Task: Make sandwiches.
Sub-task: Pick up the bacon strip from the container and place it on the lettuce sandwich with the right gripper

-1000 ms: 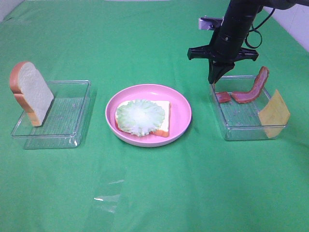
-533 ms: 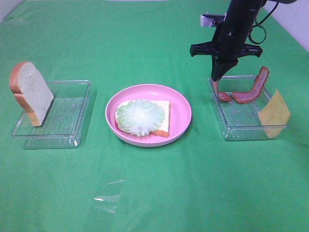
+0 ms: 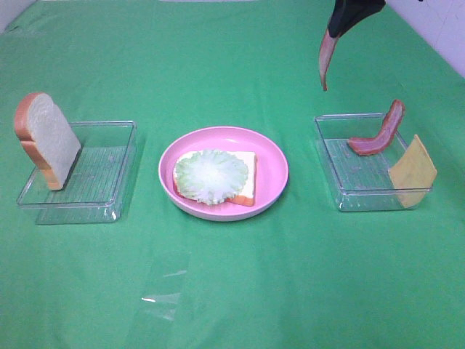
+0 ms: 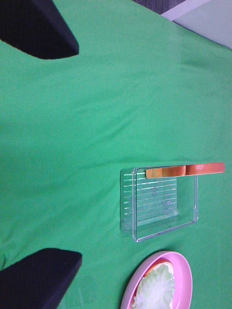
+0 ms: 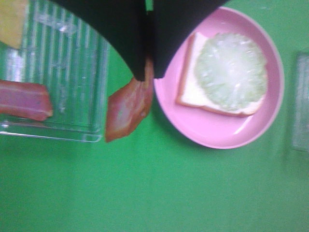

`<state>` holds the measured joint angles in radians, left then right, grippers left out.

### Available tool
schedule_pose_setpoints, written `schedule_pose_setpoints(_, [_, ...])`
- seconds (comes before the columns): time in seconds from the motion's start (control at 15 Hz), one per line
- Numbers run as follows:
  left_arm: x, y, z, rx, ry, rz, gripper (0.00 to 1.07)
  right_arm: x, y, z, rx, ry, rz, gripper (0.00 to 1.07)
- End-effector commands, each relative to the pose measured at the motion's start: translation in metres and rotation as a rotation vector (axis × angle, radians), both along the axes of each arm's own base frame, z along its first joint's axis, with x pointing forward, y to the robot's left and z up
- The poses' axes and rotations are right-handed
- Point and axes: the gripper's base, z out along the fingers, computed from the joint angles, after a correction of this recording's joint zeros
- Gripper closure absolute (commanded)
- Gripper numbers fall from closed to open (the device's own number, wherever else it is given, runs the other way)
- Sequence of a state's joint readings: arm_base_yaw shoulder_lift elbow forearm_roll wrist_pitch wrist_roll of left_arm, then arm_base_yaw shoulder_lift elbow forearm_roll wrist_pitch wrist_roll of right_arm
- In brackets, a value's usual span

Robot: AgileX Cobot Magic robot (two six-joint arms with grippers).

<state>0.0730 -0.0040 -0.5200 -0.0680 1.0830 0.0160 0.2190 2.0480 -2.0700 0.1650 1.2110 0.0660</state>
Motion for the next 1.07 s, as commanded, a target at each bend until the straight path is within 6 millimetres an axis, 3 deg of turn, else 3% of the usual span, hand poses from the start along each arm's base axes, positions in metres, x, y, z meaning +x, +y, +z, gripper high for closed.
schedule_pose_setpoints(0.07, [-0.002, 0.0, 0.0, -0.001, -0.022, 0.002, 0.09, -0.026, 0.012, 0.019, 0.165, 0.051, 0.115, 1.07])
schedule_pose_setpoints(0.2, [-0.002, 0.0, 0.0, -0.001, -0.022, 0.002, 0.09, -0.032, 0.022, 0.01, 0.274, 0.077, 0.179, 1.07])
schedule_pose_setpoints(0.53, [-0.002, 0.0, 0.0, -0.001, -0.022, 0.002, 0.09, -0.043, 0.049, -0.038, 0.637, 0.15, 0.293, 1.07])
schedule_pose_setpoints(0.6, [-0.002, 0.0, 0.0, -0.001, -0.022, 0.002, 0.09, -0.045, 0.063, -0.046, 0.671, 0.161, 0.327, 1.07])
schedule_pose_setpoints(0.93, [-0.002, 0.0, 0.0, -0.001, -0.022, 0.002, 0.09, -0.05, 0.128, -0.082, 0.651, 0.169, 0.385, 1.07])
schedule_pose_setpoints(1.07, [-0.002, 0.0, 0.0, -0.001, -0.022, 0.002, 0.09, -0.046, 0.142, -0.093, 0.654, 0.179, 0.4, 1.07])
